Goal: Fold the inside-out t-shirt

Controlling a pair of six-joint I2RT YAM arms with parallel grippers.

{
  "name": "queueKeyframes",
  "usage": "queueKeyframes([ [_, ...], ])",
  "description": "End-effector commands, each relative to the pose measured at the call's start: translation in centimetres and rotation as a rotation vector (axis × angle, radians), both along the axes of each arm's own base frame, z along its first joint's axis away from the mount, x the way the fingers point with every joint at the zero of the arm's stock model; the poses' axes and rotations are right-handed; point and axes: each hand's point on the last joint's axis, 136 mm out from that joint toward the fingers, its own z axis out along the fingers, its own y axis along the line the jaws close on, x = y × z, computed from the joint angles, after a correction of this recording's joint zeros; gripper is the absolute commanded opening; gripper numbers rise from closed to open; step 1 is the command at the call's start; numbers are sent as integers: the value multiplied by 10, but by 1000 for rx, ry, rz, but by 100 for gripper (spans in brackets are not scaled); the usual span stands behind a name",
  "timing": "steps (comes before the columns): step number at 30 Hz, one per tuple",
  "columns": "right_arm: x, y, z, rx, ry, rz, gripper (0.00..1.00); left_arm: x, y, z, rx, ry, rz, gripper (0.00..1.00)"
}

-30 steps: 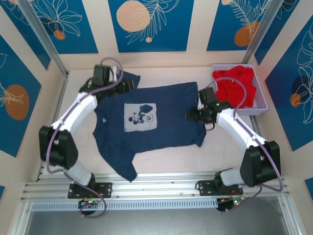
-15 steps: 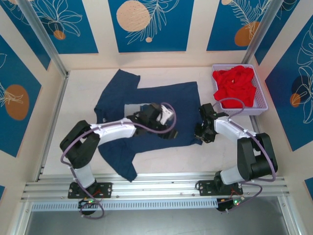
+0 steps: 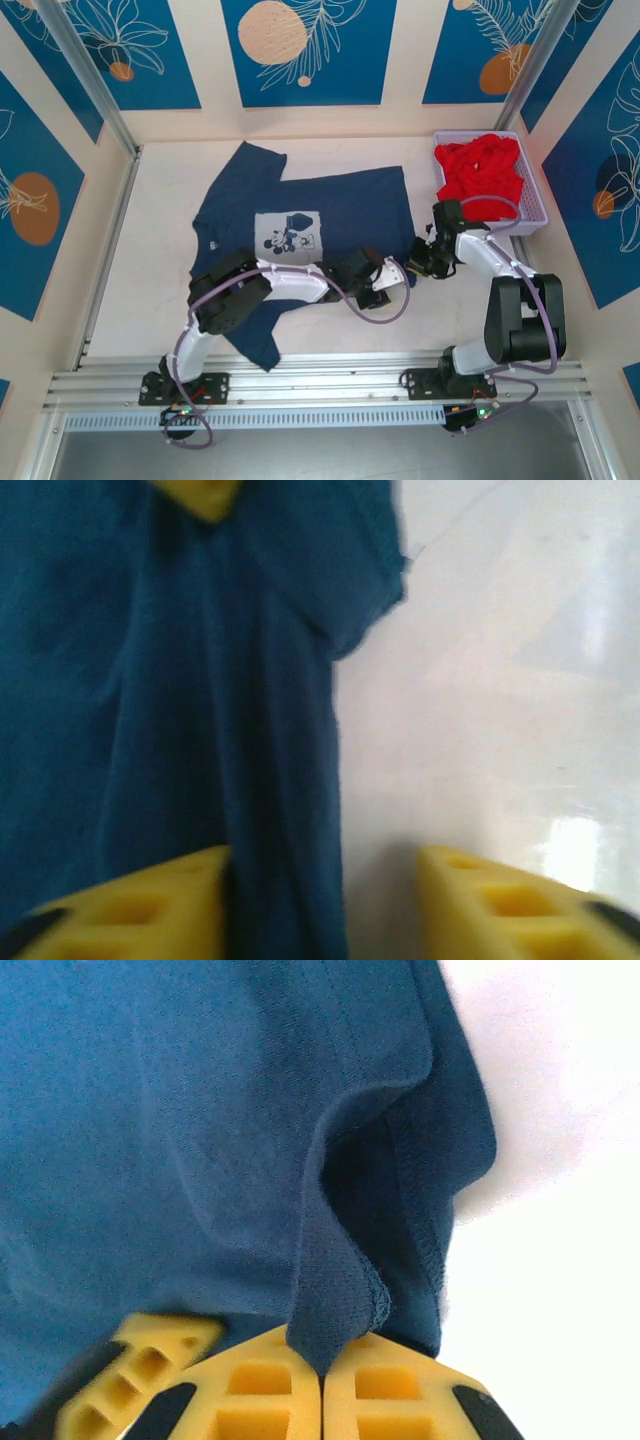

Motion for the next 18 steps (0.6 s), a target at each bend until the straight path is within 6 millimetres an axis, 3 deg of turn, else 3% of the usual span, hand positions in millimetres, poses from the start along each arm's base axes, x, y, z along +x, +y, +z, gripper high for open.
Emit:
queueKeyframes([
  [1,3,2,16,14,-20,34,10,24,-7,16,-27,-99,43,28],
  [5,8,-18,11,-132,9,43,12,9,1,32,-124,107,25,7],
  [10,25,-36,13,-268,14,61,21,8,14,47,-245,401,67,0],
  [14,27,-25,27,-257,-38,105,32,16,18,44,-285,578,128,0],
  [18,14,-2,38,-221,-138,163,43,26,22,43,-333,693,170,0],
])
